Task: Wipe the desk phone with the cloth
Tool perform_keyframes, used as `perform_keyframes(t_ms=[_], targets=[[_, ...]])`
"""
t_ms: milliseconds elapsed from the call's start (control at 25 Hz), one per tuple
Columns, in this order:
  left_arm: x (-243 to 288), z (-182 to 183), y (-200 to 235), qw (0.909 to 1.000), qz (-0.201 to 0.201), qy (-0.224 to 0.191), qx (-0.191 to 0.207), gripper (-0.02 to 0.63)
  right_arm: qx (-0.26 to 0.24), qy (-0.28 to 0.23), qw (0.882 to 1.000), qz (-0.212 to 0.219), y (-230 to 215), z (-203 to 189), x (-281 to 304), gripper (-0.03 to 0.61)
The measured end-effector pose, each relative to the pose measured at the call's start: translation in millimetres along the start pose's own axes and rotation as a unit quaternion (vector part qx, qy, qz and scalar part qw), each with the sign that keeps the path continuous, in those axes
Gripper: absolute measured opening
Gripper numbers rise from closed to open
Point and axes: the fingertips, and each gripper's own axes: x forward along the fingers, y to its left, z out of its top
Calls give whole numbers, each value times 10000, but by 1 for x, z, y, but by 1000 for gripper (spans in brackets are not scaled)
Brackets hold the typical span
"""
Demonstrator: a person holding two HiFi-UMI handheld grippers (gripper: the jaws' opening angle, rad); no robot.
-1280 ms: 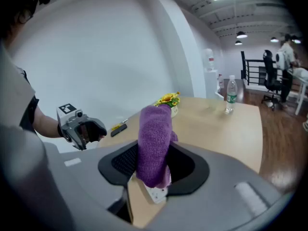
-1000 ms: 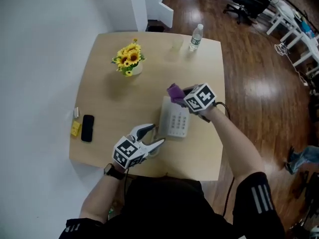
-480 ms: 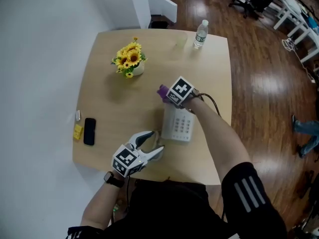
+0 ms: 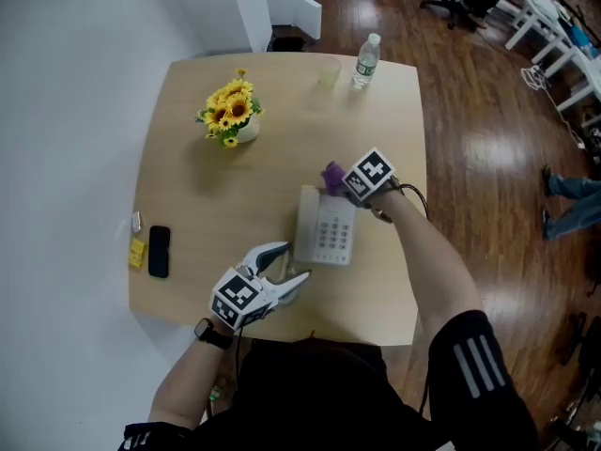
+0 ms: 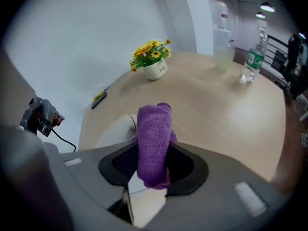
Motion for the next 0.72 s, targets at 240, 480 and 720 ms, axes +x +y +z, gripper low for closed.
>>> perform_keyframes(t_ms=[240,480,720], targets=[[5,6,-2,9999,-107,-5,101,275,608,-287,9973,-284,-28,-39,-25,161],[3,8,-6,9997,-154,-14,169,275,805,-923,9912,-497,-30,-49,-46,161],[-3,2,-14,9996,-186,1,218,275,1044,-998,9883,-494,-4,-70,-24,161]])
